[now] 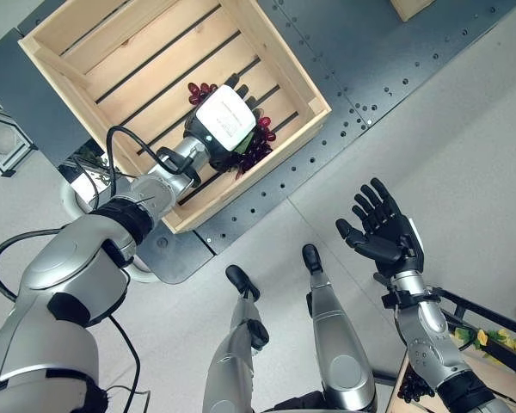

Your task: Pick up the fruits from the basket on one side to the basket on the other side

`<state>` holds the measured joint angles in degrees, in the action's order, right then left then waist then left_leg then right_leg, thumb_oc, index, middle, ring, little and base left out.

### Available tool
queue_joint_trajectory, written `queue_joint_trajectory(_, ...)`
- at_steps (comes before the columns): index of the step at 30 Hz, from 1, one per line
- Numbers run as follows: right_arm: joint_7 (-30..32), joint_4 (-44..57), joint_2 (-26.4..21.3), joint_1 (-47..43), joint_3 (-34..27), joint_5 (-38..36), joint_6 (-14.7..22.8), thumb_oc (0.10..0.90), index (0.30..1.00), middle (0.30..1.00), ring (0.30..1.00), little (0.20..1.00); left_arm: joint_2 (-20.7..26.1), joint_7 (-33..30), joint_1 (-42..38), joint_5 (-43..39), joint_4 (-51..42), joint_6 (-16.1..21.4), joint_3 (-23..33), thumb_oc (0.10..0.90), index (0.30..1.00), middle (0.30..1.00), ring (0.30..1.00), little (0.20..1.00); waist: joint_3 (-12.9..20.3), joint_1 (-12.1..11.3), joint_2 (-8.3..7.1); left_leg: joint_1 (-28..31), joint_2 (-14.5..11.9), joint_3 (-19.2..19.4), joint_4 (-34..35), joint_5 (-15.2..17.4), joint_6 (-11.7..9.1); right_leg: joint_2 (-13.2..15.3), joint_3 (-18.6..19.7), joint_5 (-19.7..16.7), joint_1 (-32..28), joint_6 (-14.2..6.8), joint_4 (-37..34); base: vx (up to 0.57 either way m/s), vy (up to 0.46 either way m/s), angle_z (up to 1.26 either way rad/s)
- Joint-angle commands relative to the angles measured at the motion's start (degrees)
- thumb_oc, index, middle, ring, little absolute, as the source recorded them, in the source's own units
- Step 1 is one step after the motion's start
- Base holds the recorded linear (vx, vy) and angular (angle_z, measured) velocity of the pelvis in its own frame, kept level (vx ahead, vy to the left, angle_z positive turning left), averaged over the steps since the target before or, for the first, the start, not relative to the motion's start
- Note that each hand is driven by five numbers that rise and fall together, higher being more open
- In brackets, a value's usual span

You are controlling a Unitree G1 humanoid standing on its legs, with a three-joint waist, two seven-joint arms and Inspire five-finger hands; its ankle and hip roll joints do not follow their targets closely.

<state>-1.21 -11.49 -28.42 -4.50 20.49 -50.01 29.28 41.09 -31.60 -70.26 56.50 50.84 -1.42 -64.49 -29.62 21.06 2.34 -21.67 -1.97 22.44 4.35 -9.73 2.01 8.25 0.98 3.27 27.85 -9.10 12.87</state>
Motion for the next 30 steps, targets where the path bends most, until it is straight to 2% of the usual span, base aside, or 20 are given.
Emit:
queue_joint_trajectory(1, -0.06, 3.87, -1.26, -1.22, -2.79, -0.54, 7.68, 0.800, 0.900, 0.900, 0.900, 0.900, -4.31, -1.67, -5.02, 0.17, 4.90, 1.92, 2.90, 0.800, 0.900, 0.900, 0.900, 0.900, -0.17, 4.06, -1.71, 2.63, -8.31, 1.81, -9.25, 5.61, -8.38, -3.99, -1.37, -7.24, 1.67, 4.00, -3.79, 0.00, 0.000, 0.00)
queue_joint_trajectory(2, 0.14, 3.77, -1.13, -1.64, -2.65, -0.58, 7.56, 0.800, 0.900, 0.900, 0.900, 0.900, -4.87, -0.79, -5.10, -0.34, 5.38, 1.60, 2.54, 0.800, 0.900, 0.900, 0.900, 0.900, -0.17, 4.15, -1.88, 2.33, -8.37, 1.83, -9.44, 5.60, -8.41, -4.10, -1.34, -7.22, 1.96, 4.03, -3.56, 0.00, 0.000, 0.00)
queue_joint_trajectory(4, 0.43, 3.73, -0.90, -2.02, -2.61, -0.48, 7.48, 0.800, 0.900, 0.900, 0.900, 0.900, -5.64, 0.21, -5.23, -1.76, 5.91, 1.36, 2.19, 0.535, 0.502, 0.502, 0.502, 0.502, -0.17, 4.25, -2.11, 1.81, -8.42, 1.93, -9.71, 5.67, -8.41, -4.15, -1.34, -7.22, 2.46, 4.06, -3.30, -0.01, -0.010, 0.04)
queue_joint_trajectory(5, 0.42, 3.72, -0.90, -2.02, -2.61, -0.49, 7.48, 0.800, 0.900, 0.900, 0.900, 0.900, -5.65, 0.21, -5.24, -1.76, 5.92, 1.36, 2.18, 0.535, 0.502, 0.502, 0.502, 0.502, -0.17, 4.25, -2.11, 1.80, -8.43, 1.92, -9.72, 5.67, -8.41, -4.15, -1.34, -7.21, 2.48, 4.06, -3.29, -0.01, -0.016, 0.03)
queue_joint_trajectory(6, 0.77, 3.80, -0.77, -2.36, -2.60, -0.46, 7.14, 0.800, 0.900, 0.900, 0.900, 0.900, -6.21, 0.34, -5.13, -2.82, 6.06, 0.74, 2.15, 0.400, 0.300, 0.300, 0.300, 0.300, -0.17, 4.24, -2.27, 1.76, -8.43, 1.96, -9.62, 5.61, -8.45, -4.16, -1.40, -7.25, 2.47, 4.06, -3.35, -0.01, -0.018, 0.03)
queue_joint_trajectory(11, 0.79, 3.80, -0.53, -2.73, -2.55, -0.83, 7.01, 0.800, 0.900, 0.900, 0.900, 0.900, -6.92, -1.14, -5.55, -3.49, 7.67, -0.65, 2.38, 0.400, 0.300, 0.300, 0.300, 0.300, -0.17, 4.35, -2.47, 1.60, -8.47, 2.05, -9.55, 5.41, -8.61, -4.37, -1.37, -7.34, 2.69, 4.25, -3.45, 0.00, -0.004, 0.01)
queue_joint_trajectory(18, 0.32, 4.21, -0.38, -2.08, -2.54, -0.78, 7.59, 0.800, 0.900, 0.900, 0.900, 0.900, -7.02, -3.72, -4.95, -6.01, 7.92, -0.68, 3.04, 0.400, 0.300, 0.300, 0.300, 0.300, -0.17, 4.37, -2.24, 2.47, -8.26, 2.37, -8.54, 5.21, -8.65, -4.16, -1.18, -7.90, 2.10, 4.14, -4.55, 0.00, 0.000, 0.00)
queue_joint_trajectory(25, -0.36, 4.80, -0.23, -1.33, -2.76, -0.89, 7.48, 0.800, 0.900, 0.900, 0.900, 0.900, -7.13, -7.78, -3.66, -11.44, 7.17, 3.16, 5.21, 0.400, 0.300, 0.300, 0.300, 0.300, -0.17, 4.12, -2.00, 4.04, -7.99, 2.34, -8.04, 5.27, -8.53, -4.38, -1.21, -7.61, 0.65, 4.30, -4.70, 0.00, 0.000, 0.00)
queue_joint_trajectory(30, -0.24, 5.79, -0.02, 0.03, -3.14, -0.69, 7.95, 0.800, 0.900, 0.900, 0.900, 0.900, -5.86, -15.29, -1.15, -20.63, 4.93, 6.29, 9.92, 0.400, 0.300, 0.300, 0.300, 0.300, -0.17, 3.29, -1.65, 5.80, -7.85, 2.05, -6.95, 5.14, -8.32, -4.39, -1.49, -7.45, -0.99, 4.44, -5.33, 0.00, 0.000, 0.00)
